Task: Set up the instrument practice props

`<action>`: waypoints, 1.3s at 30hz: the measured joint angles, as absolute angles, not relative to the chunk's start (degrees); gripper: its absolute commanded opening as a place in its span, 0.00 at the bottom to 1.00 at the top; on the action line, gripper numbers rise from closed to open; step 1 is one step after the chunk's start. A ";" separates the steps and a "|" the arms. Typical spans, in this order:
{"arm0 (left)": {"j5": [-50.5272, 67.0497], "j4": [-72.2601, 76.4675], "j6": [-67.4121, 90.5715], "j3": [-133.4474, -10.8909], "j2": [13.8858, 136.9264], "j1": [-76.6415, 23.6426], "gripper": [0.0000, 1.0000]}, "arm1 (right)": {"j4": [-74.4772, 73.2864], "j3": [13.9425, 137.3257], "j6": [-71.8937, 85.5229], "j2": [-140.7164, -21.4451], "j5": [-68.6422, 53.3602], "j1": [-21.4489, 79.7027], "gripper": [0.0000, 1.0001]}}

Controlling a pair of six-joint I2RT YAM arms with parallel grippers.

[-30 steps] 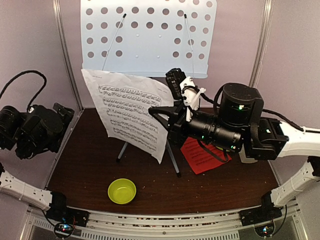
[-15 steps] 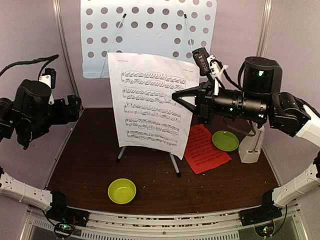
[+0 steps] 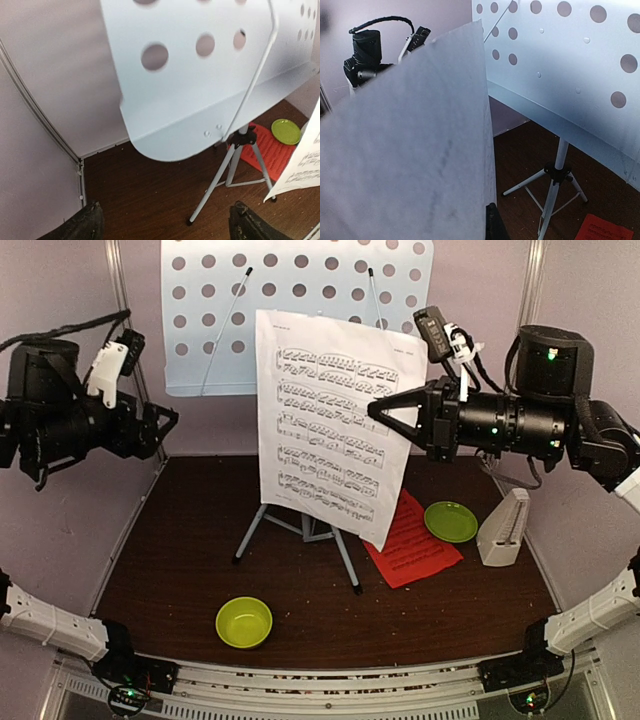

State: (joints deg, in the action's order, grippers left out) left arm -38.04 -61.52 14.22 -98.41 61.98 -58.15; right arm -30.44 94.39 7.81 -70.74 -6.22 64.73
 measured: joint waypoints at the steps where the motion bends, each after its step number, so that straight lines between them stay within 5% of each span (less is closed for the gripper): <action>1: -37.45 -61.47 13.45 -101.16 62.39 -58.19 0.86 | -30.92 95.33 7.73 -70.74 -6.24 64.73 0.00; 17: -35.22 -60.38 -4.01 -132.09 75.46 -67.22 0.76 | -37.12 109.73 5.80 -74.13 -4.38 64.58 0.00; 39: -36.99 -54.94 -7.35 -132.79 85.91 -64.31 0.61 | -37.47 123.59 2.09 -82.54 1.21 60.77 0.00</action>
